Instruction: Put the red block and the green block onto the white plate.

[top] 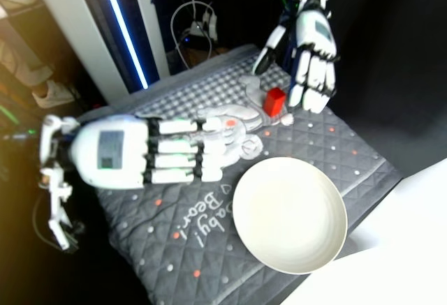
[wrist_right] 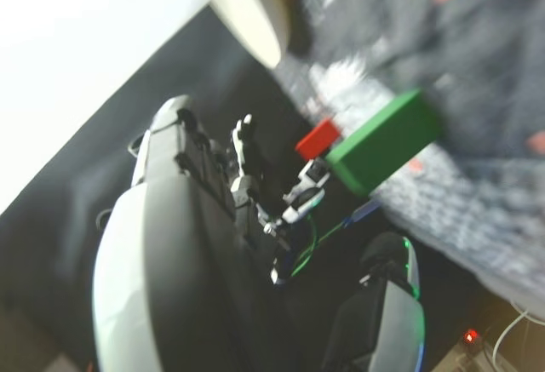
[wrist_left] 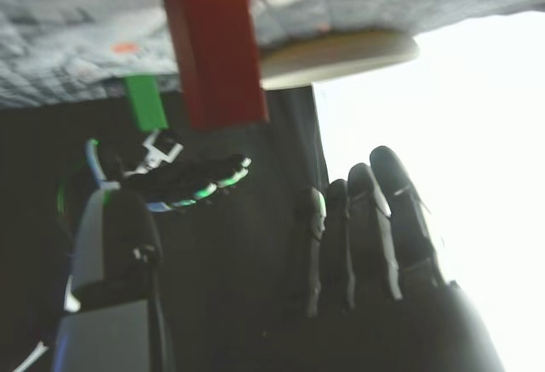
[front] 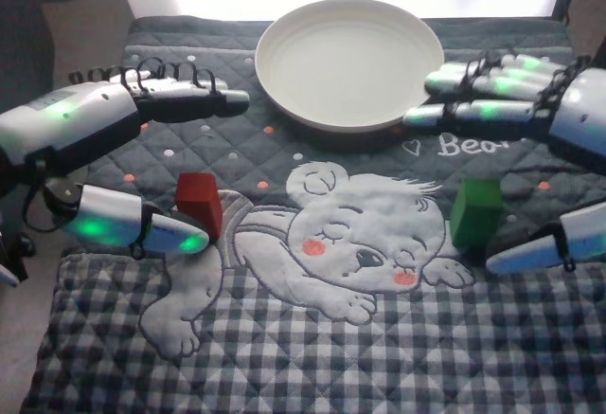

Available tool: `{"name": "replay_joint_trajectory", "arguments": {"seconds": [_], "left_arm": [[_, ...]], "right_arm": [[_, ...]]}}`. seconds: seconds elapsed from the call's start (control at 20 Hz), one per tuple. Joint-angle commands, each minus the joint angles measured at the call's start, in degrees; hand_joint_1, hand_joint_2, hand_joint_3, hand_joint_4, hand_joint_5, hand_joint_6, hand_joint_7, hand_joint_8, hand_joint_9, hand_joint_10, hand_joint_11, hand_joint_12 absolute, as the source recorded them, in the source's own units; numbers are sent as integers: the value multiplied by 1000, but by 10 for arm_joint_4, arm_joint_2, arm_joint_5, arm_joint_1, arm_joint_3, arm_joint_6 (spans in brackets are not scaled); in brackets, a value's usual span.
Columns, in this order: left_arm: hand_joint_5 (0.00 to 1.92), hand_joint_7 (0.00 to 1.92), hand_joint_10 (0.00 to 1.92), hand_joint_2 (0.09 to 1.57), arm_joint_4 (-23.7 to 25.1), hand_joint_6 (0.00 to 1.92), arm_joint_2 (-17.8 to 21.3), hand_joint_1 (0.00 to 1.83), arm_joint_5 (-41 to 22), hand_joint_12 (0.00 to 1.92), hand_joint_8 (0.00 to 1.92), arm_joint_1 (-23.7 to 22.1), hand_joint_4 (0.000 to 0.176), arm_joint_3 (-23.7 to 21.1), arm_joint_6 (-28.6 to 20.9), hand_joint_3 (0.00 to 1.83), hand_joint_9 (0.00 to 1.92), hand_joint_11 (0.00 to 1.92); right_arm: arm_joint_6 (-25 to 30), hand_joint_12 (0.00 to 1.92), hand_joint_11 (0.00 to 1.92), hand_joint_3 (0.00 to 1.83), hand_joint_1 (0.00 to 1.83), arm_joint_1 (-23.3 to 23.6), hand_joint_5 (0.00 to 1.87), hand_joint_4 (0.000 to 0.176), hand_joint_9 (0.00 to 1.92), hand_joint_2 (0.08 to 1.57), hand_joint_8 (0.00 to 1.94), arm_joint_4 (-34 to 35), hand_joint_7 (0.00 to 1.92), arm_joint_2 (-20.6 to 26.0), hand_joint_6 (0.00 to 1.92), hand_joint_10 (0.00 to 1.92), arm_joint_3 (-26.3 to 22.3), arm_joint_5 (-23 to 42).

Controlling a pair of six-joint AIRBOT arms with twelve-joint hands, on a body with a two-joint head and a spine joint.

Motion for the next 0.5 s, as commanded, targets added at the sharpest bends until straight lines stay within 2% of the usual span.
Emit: {"name": "replay_joint_trajectory", "arguments": {"seconds": [0.0,0.1,0.15,0.2,0.25,0.3,0.35,0.4,0.45], "left_arm": [[384,262,6,834,-3,5,-1,891,-53,850,0,-8,36,2,-4,0,269,0],[400,253,2,835,7,5,-7,920,-30,802,2,-14,21,8,-4,0,263,0],[408,261,4,830,11,7,-8,926,-21,793,6,-15,38,11,-4,0,268,0],[415,277,7,833,14,9,-9,934,-12,791,12,-16,37,12,-4,0,275,0],[420,289,8,834,17,9,-10,944,-4,790,15,-17,34,13,-4,0,279,0],[436,314,7,834,21,7,-11,962,7,771,10,-19,16,16,-4,0,288,0],[436,314,7,834,22,7,-11,962,8,771,10,-19,16,16,-4,0,288,0],[441,323,5,842,22,4,-12,983,11,744,7,-20,18,17,-3,1,289,0],[441,335,3,848,22,2,-13,996,12,722,5,-20,21,19,-3,2,289,0]], "right_arm": [[3,900,0,0,738,7,313,176,252,785,6,22,216,2,2,12,4,53],[3,1087,9,2,827,7,385,176,425,838,10,22,402,-5,2,28,11,38],[3,1115,30,4,862,7,451,139,481,884,9,22,477,-6,5,24,13,33],[3,1182,78,4,889,7,520,85,561,930,8,23,538,-9,5,32,16,28],[3,1187,60,6,884,7,553,71,562,946,16,23,575,-12,11,25,19,24],[3,1341,260,1,883,7,623,41,762,956,21,24,746,-16,3,97,22,19],[3,1341,260,1,883,7,623,41,762,956,21,24,746,-16,3,97,22,19],[3,1381,290,0,909,7,665,22,824,951,27,24,823,-17,4,129,22,18],[4,1367,282,0,954,7,704,21,862,950,24,25,874,-18,3,143,23,17]]}}
